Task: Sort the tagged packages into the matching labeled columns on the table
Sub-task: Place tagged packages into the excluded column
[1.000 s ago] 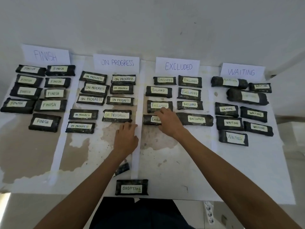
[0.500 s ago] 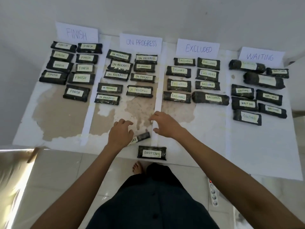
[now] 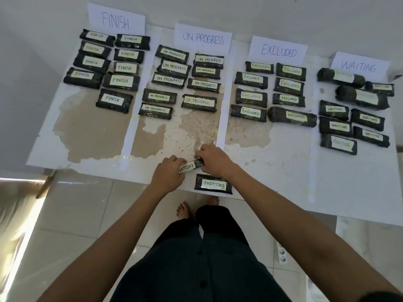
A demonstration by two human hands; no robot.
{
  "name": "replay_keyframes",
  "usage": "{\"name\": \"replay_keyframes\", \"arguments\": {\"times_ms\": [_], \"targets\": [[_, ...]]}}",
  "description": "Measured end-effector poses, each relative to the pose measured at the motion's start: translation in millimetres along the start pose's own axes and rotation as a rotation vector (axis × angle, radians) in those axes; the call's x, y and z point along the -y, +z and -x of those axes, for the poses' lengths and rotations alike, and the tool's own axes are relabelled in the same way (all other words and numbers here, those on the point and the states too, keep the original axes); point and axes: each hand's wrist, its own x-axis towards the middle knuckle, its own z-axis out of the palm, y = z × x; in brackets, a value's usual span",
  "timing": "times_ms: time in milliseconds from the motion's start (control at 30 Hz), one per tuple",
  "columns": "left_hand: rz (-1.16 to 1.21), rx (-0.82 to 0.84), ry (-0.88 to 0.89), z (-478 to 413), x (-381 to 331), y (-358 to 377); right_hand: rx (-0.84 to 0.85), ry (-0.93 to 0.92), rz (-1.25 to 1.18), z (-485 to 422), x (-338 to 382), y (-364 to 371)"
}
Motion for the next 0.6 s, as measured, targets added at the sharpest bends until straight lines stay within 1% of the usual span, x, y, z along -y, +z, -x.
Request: {"name": "replay_keyframes", "arguments": {"times_ms": [100, 167, 233, 300, 367, 467, 500, 567, 600], "targets": [[0.081, 0.022, 0.014, -2.4, -6.3, -1.4, -0.03, -0.017, 0.004, 1.2, 0.4, -4.0], [0.183, 0.049, -0.031, -4.8, -10.4, -4.3, -0.065, -0.031, -0.022, 3.2, 0.0, -8.1], [0.257, 0.079, -0.095, -7.2, -15.5, -9.8, -0.144, -0.032, -0.063, 6.7, -0.6, -10.5], [0.342, 0.093, -0.15, -9.6, -20.3, -14.1, -0.243, 0.023, -0.167, 11.5, 0.5, -12.8], [0.497, 0.091, -0.205, -11.1, -25.8, -16.2, -0.281, 0.136, -0.347, 17.4, 3.9, -16.4], [0.828, 0.093, -0.312, -13.9, -38.2, -15.8, -0.289, 0.319, -0.702, 28.6, 15.1, -18.6], [0.933, 0.089, -0.349, -15.2, -43.2, -15.2, -0.293, 0.357, -0.774, 32.8, 17.9, -17.7], [1.105, 0.067, -0.41, -18.0, -52.0, -13.6, -0.301, 0.359, -0.801, 41.5, 20.9, -14.0], [1.176, 0.061, -0.43, -19.6, -55.6, -13.0, -0.311, 0.327, -0.751, 45.6, 20.7, -12.2]]}}
